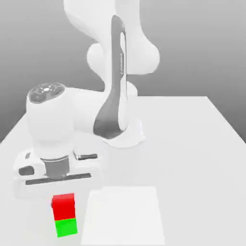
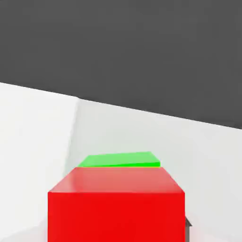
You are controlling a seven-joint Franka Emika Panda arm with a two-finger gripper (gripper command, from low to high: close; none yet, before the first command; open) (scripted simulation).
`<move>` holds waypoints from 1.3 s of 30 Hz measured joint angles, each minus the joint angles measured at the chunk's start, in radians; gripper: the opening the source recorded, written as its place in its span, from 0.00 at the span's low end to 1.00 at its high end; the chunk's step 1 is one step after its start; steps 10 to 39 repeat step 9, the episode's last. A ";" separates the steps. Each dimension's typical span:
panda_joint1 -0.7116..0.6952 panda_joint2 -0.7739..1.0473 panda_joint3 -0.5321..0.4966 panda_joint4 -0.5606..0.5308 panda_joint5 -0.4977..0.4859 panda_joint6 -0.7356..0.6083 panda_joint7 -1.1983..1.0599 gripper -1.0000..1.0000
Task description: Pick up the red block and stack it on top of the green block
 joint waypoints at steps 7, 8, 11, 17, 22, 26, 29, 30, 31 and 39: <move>0.007 -0.059 -0.013 -0.002 -0.034 -0.053 0.024 1.00; 0.010 -0.092 -0.019 -0.004 -0.052 -0.083 0.037 1.00; 0.012 -0.125 -0.024 -0.006 -0.070 -0.114 0.050 1.00; 0.012 -0.125 -0.024 -0.006 -0.070 -0.114 0.050 1.00; 0.012 -0.125 -0.024 -0.006 -0.070 -0.114 0.050 1.00; 0.012 -0.125 -0.024 -0.006 -0.070 -0.114 0.050 1.00; 0.012 -0.125 -0.024 -0.006 -0.070 -0.114 0.050 1.00; 0.012 -0.125 -0.024 -0.006 -0.070 -0.114 0.050 1.00; 0.012 -0.125 -0.024 -0.006 -0.070 -0.114 0.050 1.00; 0.012 -0.125 -0.024 -0.006 -0.070 -0.114 0.050 1.00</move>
